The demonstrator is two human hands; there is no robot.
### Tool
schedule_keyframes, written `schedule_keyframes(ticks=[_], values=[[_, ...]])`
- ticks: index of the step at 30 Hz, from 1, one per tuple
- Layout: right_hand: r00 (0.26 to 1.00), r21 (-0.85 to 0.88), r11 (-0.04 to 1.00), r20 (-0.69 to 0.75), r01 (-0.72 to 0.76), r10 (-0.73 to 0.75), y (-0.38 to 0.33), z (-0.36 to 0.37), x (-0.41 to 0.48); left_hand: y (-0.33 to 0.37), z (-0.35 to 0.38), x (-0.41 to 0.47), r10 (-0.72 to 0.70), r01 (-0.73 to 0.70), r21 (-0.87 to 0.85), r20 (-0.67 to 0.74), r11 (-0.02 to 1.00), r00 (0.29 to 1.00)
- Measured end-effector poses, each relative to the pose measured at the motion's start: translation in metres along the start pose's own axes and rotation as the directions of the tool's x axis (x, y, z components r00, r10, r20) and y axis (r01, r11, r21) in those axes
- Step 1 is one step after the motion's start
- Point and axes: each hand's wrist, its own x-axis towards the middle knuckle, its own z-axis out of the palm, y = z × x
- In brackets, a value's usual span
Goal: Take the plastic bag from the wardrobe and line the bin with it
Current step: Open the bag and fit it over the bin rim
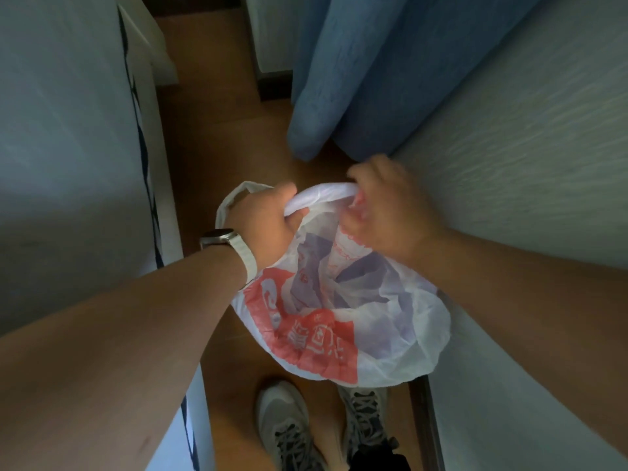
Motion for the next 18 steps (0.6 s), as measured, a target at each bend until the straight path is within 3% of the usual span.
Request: schedule_keyframes(ticks=[3, 5, 8, 12, 15, 18], values=[[0.951, -0.003, 0.957, 0.114, 0.289, -0.287, -0.018, 0.002, 0.017, 0.000, -0.001, 0.000, 0.003, -0.001, -0.088, 0.018, 0.996, 1.000], [0.939, 0.028, 0.949, 0.138, 0.314, -0.315, -0.022, 0.006, 0.024, 0.000, -0.002, -0.001, -0.019, 0.021, -0.122, 0.017, 0.992, 1.000], [0.958, 0.062, 0.976, 0.190, 0.209, -0.217, -0.017, 0.003, 0.029, 0.003, -0.003, -0.002, -0.072, 0.076, -0.171, 0.030, 0.982, 0.997], [0.981, 0.064, 0.996, 0.190, -0.060, 0.047, 0.015, -0.002, 0.020, 0.003, 0.001, -0.003, -0.125, 0.137, -0.132, 0.101, 0.982, 0.987], [0.959, 0.140, 0.961, 0.195, -0.237, 0.207, 0.037, -0.001, 0.003, 0.006, 0.005, -0.006, -0.133, 0.152, -0.117, 0.152, 0.981, 0.979], [0.938, 0.178, 0.932, 0.205, -0.317, 0.280, 0.044, 0.008, -0.009, 0.009, 0.009, -0.011, -0.210, 0.242, -0.185, 0.177, 0.952, 0.962]])
